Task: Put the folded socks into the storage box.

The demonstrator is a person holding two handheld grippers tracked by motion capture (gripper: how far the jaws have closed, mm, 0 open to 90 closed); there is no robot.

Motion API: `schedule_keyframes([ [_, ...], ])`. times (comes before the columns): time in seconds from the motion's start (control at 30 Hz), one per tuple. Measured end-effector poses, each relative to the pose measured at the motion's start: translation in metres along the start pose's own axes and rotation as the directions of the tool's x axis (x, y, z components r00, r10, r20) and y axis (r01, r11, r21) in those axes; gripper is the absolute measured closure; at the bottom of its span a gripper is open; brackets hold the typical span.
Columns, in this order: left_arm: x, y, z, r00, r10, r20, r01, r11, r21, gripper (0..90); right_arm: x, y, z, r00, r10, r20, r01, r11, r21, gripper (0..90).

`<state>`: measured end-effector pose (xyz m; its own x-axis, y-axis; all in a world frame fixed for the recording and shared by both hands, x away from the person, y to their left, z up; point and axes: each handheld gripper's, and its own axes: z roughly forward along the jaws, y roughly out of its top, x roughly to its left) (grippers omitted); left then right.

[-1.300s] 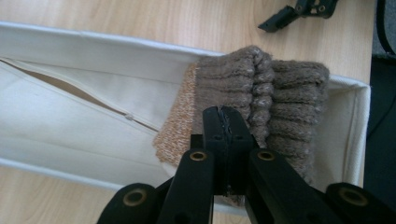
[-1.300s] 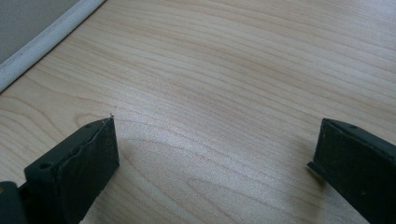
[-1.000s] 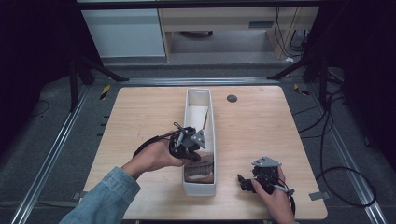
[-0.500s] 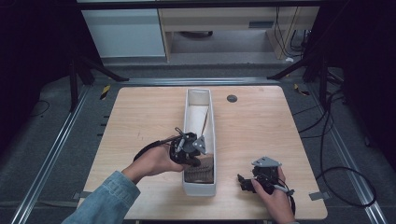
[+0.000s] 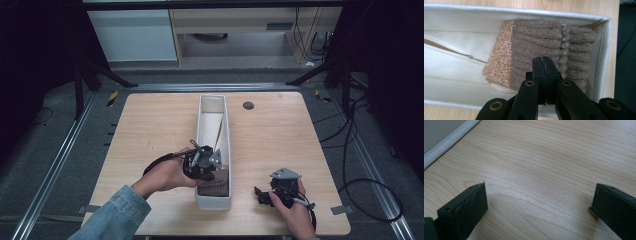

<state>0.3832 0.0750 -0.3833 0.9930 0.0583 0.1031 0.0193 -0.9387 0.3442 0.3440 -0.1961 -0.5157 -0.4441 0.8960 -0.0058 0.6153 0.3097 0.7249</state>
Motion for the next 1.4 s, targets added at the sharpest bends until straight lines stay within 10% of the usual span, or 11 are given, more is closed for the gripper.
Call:
schedule_keyframes([
  [0.33,-0.002,0.0,0.017,0.9998,0.004,-0.018,-0.003,0.9996,0.03,89.5,0.0,0.0,0.0,1.0,0.0,0.0,0.0,1.0,0.0,0.4],
  [0.73,-0.006,0.001,-0.003,1.0,0.006,0.0,-0.006,0.9996,-0.029,87.1,0.0,0.0,0.0,1.0,0.0,0.0,0.0,1.0,0.0,0.4],
  [1.4,-0.003,0.004,0.031,0.9994,-0.024,0.024,0.024,0.9994,0.025,89.6,0.0,0.0,0.0,1.0,0.0,0.0,0.0,1.0,0.0,0.4],
])
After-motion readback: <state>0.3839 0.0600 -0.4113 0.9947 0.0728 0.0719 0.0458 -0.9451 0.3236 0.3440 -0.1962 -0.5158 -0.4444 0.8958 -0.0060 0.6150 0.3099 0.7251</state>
